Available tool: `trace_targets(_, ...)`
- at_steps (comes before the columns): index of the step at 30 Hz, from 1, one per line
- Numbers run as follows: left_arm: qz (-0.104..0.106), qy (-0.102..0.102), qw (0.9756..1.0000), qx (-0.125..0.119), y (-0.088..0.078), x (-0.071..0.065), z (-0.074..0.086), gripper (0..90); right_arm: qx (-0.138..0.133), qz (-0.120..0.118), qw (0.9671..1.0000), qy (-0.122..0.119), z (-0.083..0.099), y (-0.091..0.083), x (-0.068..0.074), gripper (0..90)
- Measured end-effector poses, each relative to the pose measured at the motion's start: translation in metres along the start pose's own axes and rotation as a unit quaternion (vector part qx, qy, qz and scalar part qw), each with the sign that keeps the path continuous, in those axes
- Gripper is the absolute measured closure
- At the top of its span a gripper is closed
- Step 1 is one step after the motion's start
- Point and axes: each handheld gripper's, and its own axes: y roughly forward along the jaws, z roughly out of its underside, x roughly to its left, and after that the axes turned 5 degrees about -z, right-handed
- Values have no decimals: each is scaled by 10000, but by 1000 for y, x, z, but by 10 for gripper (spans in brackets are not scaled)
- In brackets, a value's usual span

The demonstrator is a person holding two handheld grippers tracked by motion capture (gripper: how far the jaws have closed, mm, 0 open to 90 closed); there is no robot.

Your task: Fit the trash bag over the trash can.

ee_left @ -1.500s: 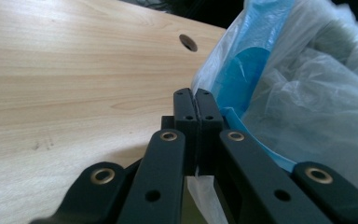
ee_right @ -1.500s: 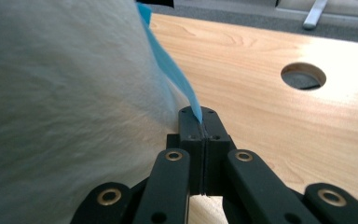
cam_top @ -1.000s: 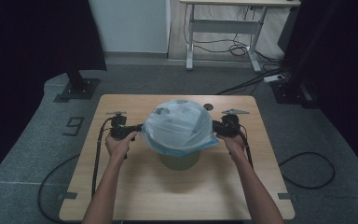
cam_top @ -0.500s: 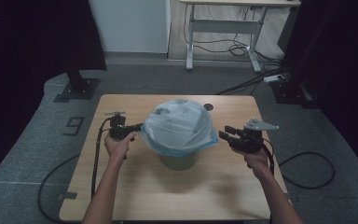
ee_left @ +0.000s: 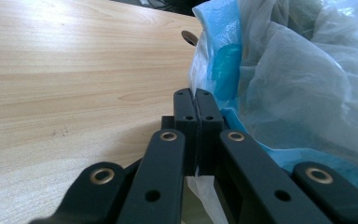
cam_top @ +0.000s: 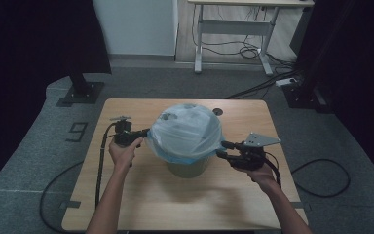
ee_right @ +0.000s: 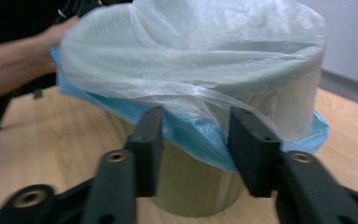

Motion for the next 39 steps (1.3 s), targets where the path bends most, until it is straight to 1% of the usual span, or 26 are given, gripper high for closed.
trace_targets(1,4,7,10000,0,0,0,0,897,-4,7,9999,-107,2,3,1,628)
trace_targets(3,15,38,10000,-2,-1,-1,0,897,-16,28,9996,-281,5,7,3,764)
trace_targets(4,17,56,10000,-9,-2,-2,0,897,-34,64,9994,-338,6,8,5,819)
trace_targets(5,11,79,10000,-18,-2,-2,0,897,-37,89,9994,-343,8,9,6,863)
trace_targets(7,10,120,9999,-12,-4,-3,1,897,-48,102,9994,-326,13,11,7,884)
trace_targets(9,0,140,9999,-27,-5,-4,2,897,29,51,9996,-275,21,13,7,886)
trace_targets(11,-26,165,9999,6,-6,-3,4,897,174,34,9996,-211,32,18,6,887)
trace_targets(12,-35,176,9998,25,-5,-2,4,897,254,26,9996,-136,39,21,5,887)
trace_targets(14,-53,178,9998,96,-3,-2,7,897,333,12,9994,-77,47,26,5,887)
trace_targets(17,-66,172,9997,177,1,0,10,897,483,50,9988,-28,53,32,4,886)
trace_targets(19,-46,155,9996,233,4,1,12,897,558,33,9984,-31,58,37,1,886)
trace_targets(21,-72,164,9994,303,6,2,14,897,597,-95,9981,80,63,41,-2,886)
trace_targets(24,-105,179,9991,375,8,2,17,897,804,-46,9967,135,72,48,-5,885)
trace_targets(28,-180,228,9982,521,12,3,22,897,979,82,9949,215,82,54,-8,885)
trace_targets(31,-355,399,9959,732,20,2,28,897,1118,197,9932,265,87,57,-10,884)
trace_targets(32,-354,421,9957,740,21,2,28,897,1180,235,9923,285,90,59,-12,884)
trace_targets(33,-339,414,9959,727,21,2,29,896,1188,253,9921,307,92,60,-13,883)
trace_targets(35,-344,444,9960,692,21,0,29,896,1123,255,9926,385,93,59,-14,879)
trace_targets(36,-341,451,9962,661,20,-1,29,893,1102,291,9928,360,92,59,-13,857)
trace_targets(37,-338,454,9967,590,18,-2,29,873,1065,319,9933,322,91,58,-12,810)
trace_targets(39,-252,477,9975,447,12,-3,27,737,949,393,9944,255,89,54,-10,676)
